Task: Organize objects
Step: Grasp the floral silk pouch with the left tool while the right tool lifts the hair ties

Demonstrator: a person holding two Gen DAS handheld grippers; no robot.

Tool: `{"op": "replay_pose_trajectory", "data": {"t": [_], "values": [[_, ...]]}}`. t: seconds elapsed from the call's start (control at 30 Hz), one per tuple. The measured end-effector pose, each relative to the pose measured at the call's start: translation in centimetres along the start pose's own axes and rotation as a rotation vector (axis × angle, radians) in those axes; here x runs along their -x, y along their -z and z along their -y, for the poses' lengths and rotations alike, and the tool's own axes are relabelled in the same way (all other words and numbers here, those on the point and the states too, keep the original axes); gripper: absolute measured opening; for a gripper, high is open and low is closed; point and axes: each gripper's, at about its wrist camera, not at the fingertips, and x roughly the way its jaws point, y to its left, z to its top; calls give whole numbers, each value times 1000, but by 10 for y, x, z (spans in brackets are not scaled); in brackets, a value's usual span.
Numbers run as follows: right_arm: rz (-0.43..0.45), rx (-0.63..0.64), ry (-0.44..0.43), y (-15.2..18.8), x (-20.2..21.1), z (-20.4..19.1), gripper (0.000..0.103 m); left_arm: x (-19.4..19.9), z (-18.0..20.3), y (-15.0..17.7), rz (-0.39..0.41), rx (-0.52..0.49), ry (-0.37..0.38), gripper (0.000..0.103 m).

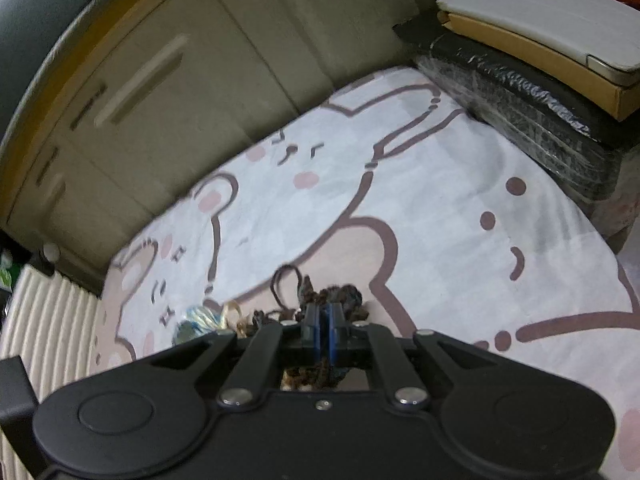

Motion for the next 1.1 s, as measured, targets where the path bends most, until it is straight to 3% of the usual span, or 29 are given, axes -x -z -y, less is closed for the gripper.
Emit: {"op": "replay_pose_trajectory", "data": {"t": [0.07, 0.2, 0.57, 0.8, 0.9, 0.93, 0.97, 1.0, 1.1], "values": [[-26, 19, 20, 3, 1, -1, 5, 6, -1, 3, -12, 2, 22, 9], [-38, 16, 60, 9, 10, 0, 5, 21, -2, 13, -31, -21, 42, 6], [-71, 92, 49, 30, 45, -20, 3, 75, -2, 31, -54, -24, 94, 2], [13, 132, 88, 28, 51, -23, 4, 101, 10, 56, -129, -111, 145, 1], [65, 151, 113, 25, 47, -21, 20, 101, 20, 66, -189, -160, 186, 2], [83, 165, 115, 24, 45, -21, 33, 100, 23, 69, -208, -171, 197, 3], [98, 185, 115, 22, 43, -21, 39, 99, 26, 72, -227, -180, 206, 4], [105, 205, 116, 22, 41, -22, 40, 97, 28, 75, -247, -185, 214, 6], [111, 277, 113, 23, 32, -26, 57, 95, 28, 79, -293, -148, 225, 19]]}}
